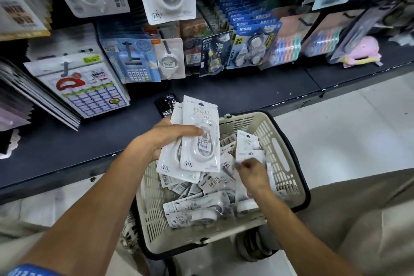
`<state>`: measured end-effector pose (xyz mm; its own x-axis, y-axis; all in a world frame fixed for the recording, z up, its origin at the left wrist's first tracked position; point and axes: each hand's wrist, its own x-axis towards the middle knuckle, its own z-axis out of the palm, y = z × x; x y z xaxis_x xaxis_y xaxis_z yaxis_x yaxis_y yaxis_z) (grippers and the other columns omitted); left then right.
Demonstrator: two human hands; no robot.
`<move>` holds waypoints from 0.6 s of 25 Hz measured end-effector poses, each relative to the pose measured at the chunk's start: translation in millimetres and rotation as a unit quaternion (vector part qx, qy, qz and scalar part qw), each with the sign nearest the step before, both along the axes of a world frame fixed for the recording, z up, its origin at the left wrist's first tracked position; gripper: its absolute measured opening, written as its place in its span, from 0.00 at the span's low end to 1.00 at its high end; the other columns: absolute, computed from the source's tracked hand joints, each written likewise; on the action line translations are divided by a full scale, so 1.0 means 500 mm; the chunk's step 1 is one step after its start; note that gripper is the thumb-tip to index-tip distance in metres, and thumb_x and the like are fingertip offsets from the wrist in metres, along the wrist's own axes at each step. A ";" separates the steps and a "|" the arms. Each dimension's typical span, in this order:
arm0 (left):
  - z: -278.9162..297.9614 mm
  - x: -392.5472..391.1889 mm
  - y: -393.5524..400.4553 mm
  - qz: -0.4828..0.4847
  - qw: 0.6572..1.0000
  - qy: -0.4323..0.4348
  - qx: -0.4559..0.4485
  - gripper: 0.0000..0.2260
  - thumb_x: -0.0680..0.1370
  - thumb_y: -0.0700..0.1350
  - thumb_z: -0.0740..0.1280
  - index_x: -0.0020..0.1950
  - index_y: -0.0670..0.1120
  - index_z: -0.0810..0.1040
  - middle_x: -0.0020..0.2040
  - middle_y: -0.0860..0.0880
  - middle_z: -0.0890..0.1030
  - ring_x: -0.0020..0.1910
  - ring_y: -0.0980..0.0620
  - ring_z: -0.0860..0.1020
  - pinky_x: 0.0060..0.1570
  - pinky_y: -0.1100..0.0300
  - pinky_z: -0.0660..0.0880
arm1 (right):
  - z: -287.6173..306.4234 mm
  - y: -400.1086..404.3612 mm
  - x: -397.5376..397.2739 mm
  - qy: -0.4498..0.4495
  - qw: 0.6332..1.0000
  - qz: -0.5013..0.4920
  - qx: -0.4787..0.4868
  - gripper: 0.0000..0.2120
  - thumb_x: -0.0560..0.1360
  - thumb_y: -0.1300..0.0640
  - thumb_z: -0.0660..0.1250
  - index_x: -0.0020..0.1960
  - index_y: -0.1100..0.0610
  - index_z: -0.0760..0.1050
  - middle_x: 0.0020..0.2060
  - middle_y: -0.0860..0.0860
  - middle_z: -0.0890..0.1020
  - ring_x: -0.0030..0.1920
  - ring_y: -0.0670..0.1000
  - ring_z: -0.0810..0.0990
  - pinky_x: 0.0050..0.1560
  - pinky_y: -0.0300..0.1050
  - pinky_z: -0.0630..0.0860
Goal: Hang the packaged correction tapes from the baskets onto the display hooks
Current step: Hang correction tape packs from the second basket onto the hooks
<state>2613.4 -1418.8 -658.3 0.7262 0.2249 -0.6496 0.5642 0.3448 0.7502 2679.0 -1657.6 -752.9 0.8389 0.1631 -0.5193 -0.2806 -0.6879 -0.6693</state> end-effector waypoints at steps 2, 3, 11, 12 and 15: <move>-0.005 0.005 0.005 0.003 1.000 0.000 0.008 0.17 0.70 0.36 0.78 0.57 0.45 0.82 0.48 0.42 0.88 0.44 0.42 0.88 0.35 0.51 0.83 | -0.026 -0.035 0.008 -0.063 0.985 0.040 -0.154 0.20 0.78 0.58 0.67 0.68 0.61 0.70 0.66 0.59 0.74 0.60 0.62 0.78 0.59 0.57 0.79; -0.007 0.007 0.006 0.002 1.000 0.000 0.012 0.17 0.70 0.36 0.78 0.57 0.46 0.82 0.48 0.42 0.88 0.44 0.42 0.88 0.35 0.51 0.83 | -0.034 -0.049 0.017 -0.051 0.984 0.040 -0.166 0.27 0.76 0.59 0.68 0.73 0.62 0.65 0.70 0.60 0.69 0.63 0.64 0.76 0.61 0.58 0.78; -0.004 0.012 0.013 0.010 0.999 -0.022 0.047 0.22 0.66 0.39 0.81 0.57 0.50 0.80 0.46 0.47 0.89 0.43 0.45 0.88 0.36 0.54 0.83 | -0.024 -0.078 -0.001 -0.029 0.958 0.175 -0.226 0.36 0.73 0.39 0.73 0.72 0.58 0.65 0.56 0.54 0.83 0.51 0.54 0.85 0.51 0.43 0.80; 0.007 0.014 0.013 0.008 0.998 -0.032 0.056 0.24 0.63 0.41 0.82 0.57 0.51 0.80 0.46 0.48 0.89 0.42 0.46 0.88 0.36 0.54 0.83 | -0.030 -0.073 -0.006 -0.013 0.961 0.200 -0.191 0.40 0.73 0.43 0.75 0.76 0.57 0.60 0.60 0.54 0.82 0.54 0.54 0.84 0.52 0.43 0.79; 0.072 0.019 0.008 0.002 0.994 -0.078 0.070 0.32 0.55 0.45 0.82 0.58 0.53 0.79 0.49 0.48 0.88 0.46 0.45 0.87 0.45 0.48 0.84 | -0.021 -0.070 0.003 0.090 0.965 0.206 -0.133 0.40 0.69 0.52 0.79 0.76 0.57 0.64 0.64 0.52 0.80 0.56 0.51 0.80 0.58 0.41 0.77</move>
